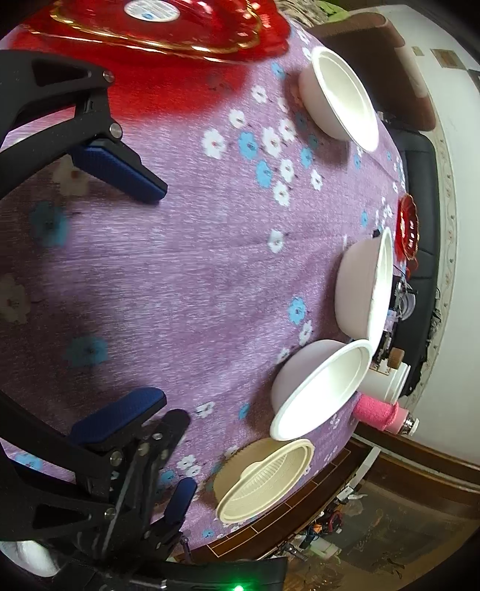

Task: Organize plates and bowls
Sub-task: 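Move the right tool to the white paper plate and close it on the rim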

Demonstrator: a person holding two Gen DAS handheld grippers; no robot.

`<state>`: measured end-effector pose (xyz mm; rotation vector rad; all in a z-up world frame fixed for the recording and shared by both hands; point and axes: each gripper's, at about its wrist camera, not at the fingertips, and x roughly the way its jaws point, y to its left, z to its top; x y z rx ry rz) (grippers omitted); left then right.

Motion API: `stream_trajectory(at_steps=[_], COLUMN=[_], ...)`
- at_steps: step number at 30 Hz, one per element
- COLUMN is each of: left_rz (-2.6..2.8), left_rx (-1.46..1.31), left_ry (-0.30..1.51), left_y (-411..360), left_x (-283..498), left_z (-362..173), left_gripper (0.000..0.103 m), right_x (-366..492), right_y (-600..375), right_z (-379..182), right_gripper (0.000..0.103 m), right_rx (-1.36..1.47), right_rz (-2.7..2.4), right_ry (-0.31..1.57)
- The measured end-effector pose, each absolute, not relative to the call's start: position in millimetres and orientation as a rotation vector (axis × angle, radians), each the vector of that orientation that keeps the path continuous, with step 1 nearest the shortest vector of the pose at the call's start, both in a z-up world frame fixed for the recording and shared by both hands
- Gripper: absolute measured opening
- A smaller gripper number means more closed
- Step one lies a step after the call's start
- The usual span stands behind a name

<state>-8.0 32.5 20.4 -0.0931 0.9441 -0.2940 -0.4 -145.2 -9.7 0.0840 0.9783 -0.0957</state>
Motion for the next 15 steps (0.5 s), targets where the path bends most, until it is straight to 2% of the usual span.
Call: stream_trajectory(at_steps=[4, 15], left_rz=[-0.331, -0.515], left_rx=[-0.116, -0.203], left_ry=[0.897, 0.618], left_y=[36, 83], left_x=[-32, -118], left_z=[39, 140], left_gripper=[0.099, 0.100], right_x=[-3, -10], right_y=[-147, -151], right_z=[-9, -5], right_gripper=[0.102, 0.102], right_rx=[0.098, 0.137], right_rz=[-0.090, -0.091], right_ry=[0.969, 0.927])
